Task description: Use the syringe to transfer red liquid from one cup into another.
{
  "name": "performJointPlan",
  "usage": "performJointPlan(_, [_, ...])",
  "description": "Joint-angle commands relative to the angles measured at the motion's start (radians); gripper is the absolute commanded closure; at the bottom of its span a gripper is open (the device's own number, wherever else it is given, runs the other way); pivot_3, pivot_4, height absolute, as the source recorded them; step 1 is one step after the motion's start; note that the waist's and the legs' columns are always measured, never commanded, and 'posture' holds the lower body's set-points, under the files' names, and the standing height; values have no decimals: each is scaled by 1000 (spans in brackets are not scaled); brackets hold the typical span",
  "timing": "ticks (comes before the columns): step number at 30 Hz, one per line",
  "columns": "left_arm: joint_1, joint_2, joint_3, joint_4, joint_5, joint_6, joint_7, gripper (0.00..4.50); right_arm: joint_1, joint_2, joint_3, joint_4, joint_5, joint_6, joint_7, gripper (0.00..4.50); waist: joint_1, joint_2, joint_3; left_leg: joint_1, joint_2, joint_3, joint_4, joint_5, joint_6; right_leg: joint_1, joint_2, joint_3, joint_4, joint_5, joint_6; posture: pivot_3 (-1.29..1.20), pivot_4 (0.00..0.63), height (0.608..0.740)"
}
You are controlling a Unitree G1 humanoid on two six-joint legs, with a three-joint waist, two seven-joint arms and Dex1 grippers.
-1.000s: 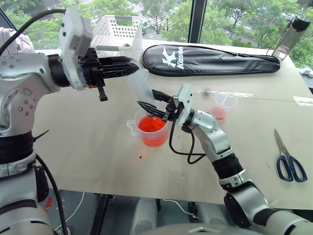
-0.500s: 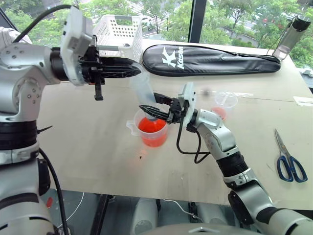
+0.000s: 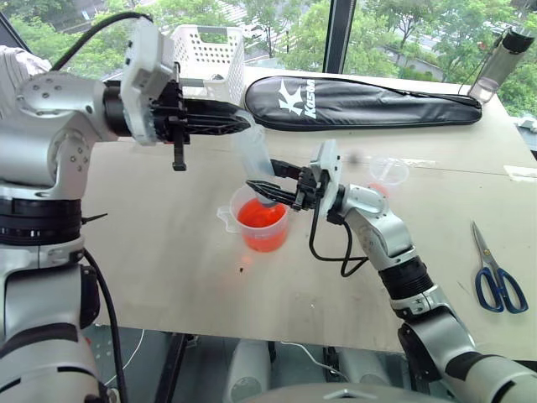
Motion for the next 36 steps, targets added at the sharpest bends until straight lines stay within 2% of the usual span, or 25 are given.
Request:
performJointPlan(1, [-64,10,54,31,42,-47,41,4500,-6,1,80,-74,2,16,88,3061,0,0,0,0,0,0,0,0,0,0,0,0,0,0,0,0,150,724])
performJointPlan(36, [-149,3,49,126,90,-80,37,4500,10,-19,108,-104,18,76,117,3062,0,0,0,0,0,0,0,0,0,0,0,0,0,0,0,0,150,724])
